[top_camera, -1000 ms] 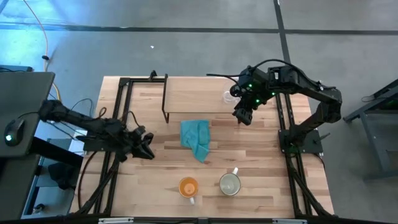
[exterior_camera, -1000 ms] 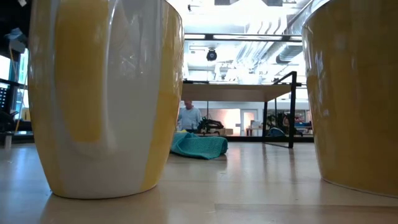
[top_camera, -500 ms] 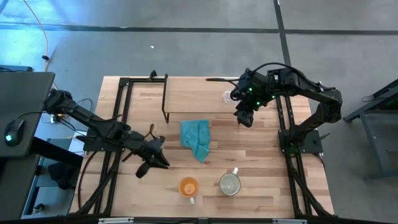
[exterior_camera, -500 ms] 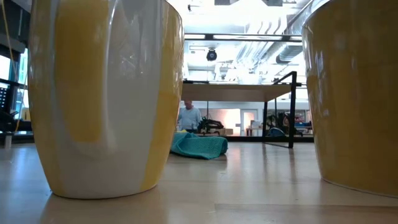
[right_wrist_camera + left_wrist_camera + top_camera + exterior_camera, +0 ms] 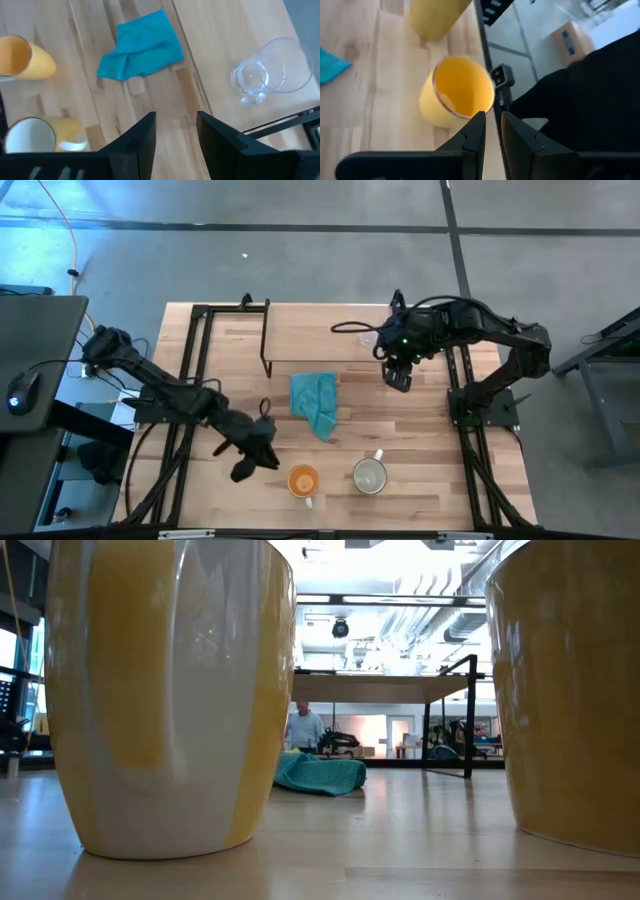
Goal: Stack small to large cups/mugs on shelf
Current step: Put the yellow mug on the shelf
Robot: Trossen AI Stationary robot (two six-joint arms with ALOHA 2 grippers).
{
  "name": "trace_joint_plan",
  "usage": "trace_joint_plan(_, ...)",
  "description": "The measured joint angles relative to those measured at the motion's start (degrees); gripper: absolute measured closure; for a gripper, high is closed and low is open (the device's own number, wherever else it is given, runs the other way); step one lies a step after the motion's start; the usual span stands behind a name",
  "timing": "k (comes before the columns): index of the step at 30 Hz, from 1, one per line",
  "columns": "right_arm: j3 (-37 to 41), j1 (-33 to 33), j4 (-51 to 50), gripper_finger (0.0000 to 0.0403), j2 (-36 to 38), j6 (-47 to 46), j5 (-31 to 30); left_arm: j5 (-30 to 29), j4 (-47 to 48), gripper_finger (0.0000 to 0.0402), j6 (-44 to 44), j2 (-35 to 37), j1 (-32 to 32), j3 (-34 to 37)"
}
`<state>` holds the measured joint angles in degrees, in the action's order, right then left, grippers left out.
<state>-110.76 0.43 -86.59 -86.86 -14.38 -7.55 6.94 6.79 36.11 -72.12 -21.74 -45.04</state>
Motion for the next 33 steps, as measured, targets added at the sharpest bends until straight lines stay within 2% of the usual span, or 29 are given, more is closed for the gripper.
trace_joint_plan(3,0.0,1.1,0.2,0.0269,0.7,1.4,-1.1,-9.1,-2.4,0.0348,0.2,-1.3,-4.1,0.1)
trace_joint_plan(9,0.0,2.0,1.4,0.0269,4.1,2.2,-4.0,-35.8,-5.6,0.0348,2.2,-3.5,-13.4,0.0)
trace_joint_plan(13,0.0,2.0,2.8,0.0269,7.1,2.2,-6.4,-44.3,-8.3,0.0348,6.1,-6.3,-17.4,0.0)
trace_joint_plan(16,0.0,2.0,4.7,0.0269,9.4,2.2,-6.9,-46.5,-11.8,0.0348,8.4,-9.9,-18.9,-0.3)
trace_joint_plan(20,0.0,2.0,6.4,0.0269,11.8,2.4,-6.8,-46.1,-10.4,0.0348,9.6,-16.0,-19.1,-4.7)
trace_joint_plan(24,0.0,2.0,7.1,0.0269,13.3,2.3,-6.8,-45.5,-2.7,0.0348,12.6,-20.7,-18.3,-9.8)
trace_joint_plan(28,0.0,2.0,7.1,0.0269,13.7,0.7,-5.5,-43.6,5.5,0.0348,17.7,-22.0,-17.5,-13.0)
trace_joint_plan(33,0.0,2.0,7.3,0.0269,13.7,0.3,-5.4,-37.3,10.5,0.0348,19.9,-22.1,-15.5,-14.1)
